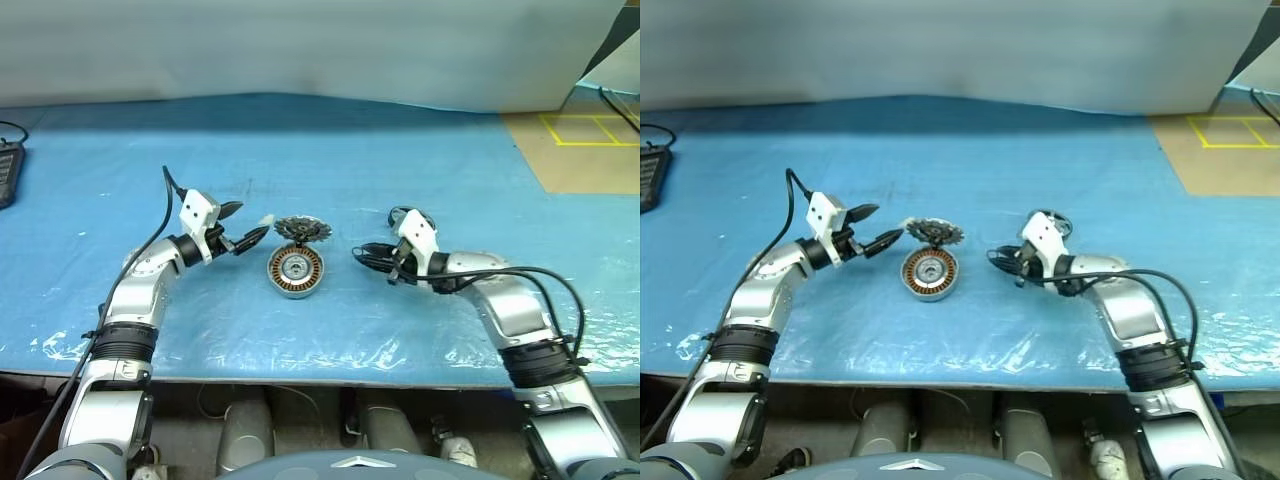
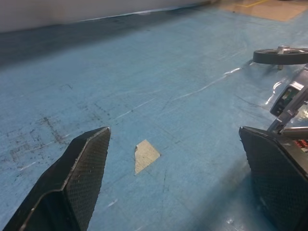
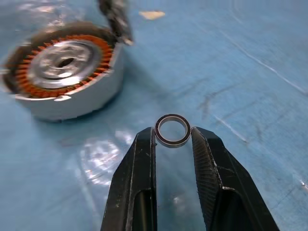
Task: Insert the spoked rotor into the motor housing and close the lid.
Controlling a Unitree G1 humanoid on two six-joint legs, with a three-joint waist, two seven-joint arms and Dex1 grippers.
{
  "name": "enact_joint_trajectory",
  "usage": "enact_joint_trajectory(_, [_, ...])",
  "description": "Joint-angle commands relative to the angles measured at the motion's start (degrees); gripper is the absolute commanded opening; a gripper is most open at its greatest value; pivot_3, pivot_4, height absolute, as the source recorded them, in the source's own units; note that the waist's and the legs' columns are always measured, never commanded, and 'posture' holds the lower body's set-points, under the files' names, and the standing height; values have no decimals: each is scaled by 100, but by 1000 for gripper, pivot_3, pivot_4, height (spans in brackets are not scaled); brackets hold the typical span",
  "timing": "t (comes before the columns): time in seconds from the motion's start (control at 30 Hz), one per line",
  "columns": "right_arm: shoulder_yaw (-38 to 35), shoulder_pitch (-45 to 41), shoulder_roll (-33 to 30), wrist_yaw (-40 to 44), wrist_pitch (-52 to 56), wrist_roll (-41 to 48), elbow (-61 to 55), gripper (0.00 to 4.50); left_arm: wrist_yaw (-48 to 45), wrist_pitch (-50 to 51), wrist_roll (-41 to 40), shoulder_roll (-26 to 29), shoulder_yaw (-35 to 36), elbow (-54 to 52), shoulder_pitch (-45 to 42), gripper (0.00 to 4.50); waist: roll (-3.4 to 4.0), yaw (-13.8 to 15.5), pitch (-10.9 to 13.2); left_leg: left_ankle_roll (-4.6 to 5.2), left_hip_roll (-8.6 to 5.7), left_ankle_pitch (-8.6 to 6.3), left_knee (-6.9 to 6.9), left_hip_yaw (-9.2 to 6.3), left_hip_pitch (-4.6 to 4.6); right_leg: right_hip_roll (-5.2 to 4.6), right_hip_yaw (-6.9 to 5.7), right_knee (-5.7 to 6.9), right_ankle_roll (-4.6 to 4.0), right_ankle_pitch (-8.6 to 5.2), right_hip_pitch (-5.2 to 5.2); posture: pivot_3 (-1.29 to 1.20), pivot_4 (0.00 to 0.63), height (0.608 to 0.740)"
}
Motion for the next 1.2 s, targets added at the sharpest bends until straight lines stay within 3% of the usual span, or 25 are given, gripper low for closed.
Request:
enact_joint_trajectory(0.03, [45, -39, -101, 285, 407, 452, -713, 655, -41, -93, 1, 24, 6, -34, -77, 4500, 0, -3, 0, 0, 1, 0, 0, 0, 1, 1, 0, 0, 24, -14, 0, 0, 150, 740])
enact_joint_trajectory(0.17, [280, -410, 130, 232, 735, 599, -920, 655, -76, -98, -3, 9, -20, 7, -112, 4500, 0, -12, 0, 0, 1, 0, 0, -2, 1, 2, 0, 1, 31, -18, -2, 0, 150, 740])
enact_joint_trajectory(0.57, [1395, -1052, 1058, 54, -244, -277, 632, 655, -155, 32, -37, 26, -68, -169, -28, 4500, 0, -9, 0, -19, -1, 11, -7, -1, -10, -1, 0, -1, -6, 2, -9, 0, 150, 740])
enact_joint_trajectory(1.2, [1445, -1176, 1229, 13, -671, -620, 1208, 655, -14, 19, 7, 29, -71, -214, -14, 4500, 0, -10, 0, -19, 0, 11, -8, 0, -6, -1, 0, 0, -5, 2, -7, 0, 150, 740])
